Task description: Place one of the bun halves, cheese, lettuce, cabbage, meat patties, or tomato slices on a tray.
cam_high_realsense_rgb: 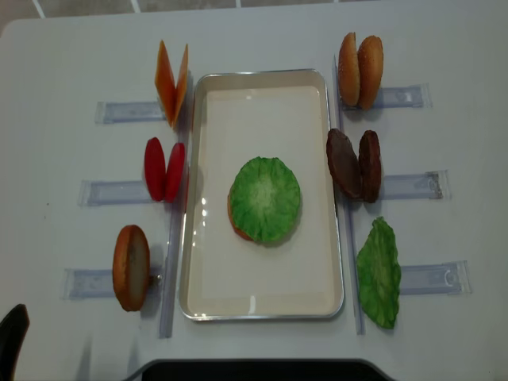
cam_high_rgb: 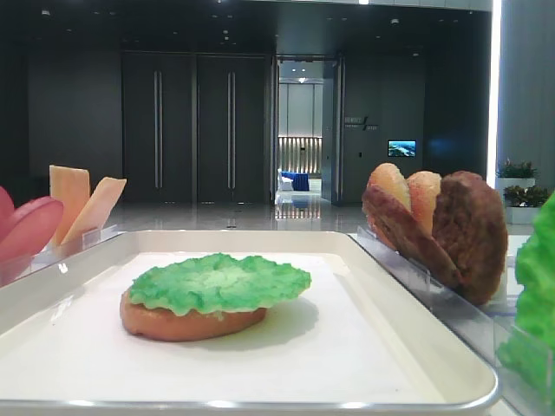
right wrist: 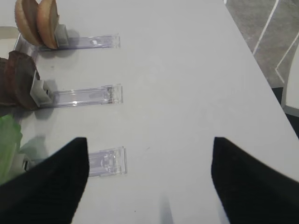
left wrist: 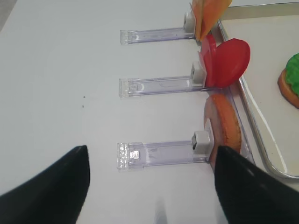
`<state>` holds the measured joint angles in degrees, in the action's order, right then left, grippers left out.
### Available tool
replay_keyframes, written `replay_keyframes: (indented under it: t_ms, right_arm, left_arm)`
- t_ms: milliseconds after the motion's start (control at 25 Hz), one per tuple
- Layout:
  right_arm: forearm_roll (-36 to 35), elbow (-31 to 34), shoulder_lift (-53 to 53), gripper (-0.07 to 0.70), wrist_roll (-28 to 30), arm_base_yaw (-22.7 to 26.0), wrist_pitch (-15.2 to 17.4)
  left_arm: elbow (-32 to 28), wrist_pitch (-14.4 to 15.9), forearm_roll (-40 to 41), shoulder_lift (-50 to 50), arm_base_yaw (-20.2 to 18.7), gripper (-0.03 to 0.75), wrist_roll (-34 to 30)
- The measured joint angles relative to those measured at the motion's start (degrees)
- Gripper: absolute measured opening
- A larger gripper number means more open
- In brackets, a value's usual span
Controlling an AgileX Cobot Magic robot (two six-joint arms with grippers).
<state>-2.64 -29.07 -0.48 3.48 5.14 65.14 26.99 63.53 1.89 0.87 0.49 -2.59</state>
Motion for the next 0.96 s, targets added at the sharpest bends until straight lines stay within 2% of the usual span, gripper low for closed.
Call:
replay_keyframes:
  t_ms: [960]
  right_arm:
    - [-0.15,0.0,0.0,0.518,0.0,0.0,0.0]
  left_arm:
    - [0.0,0.0,0.0,0.0,0.0,0.636,0.0]
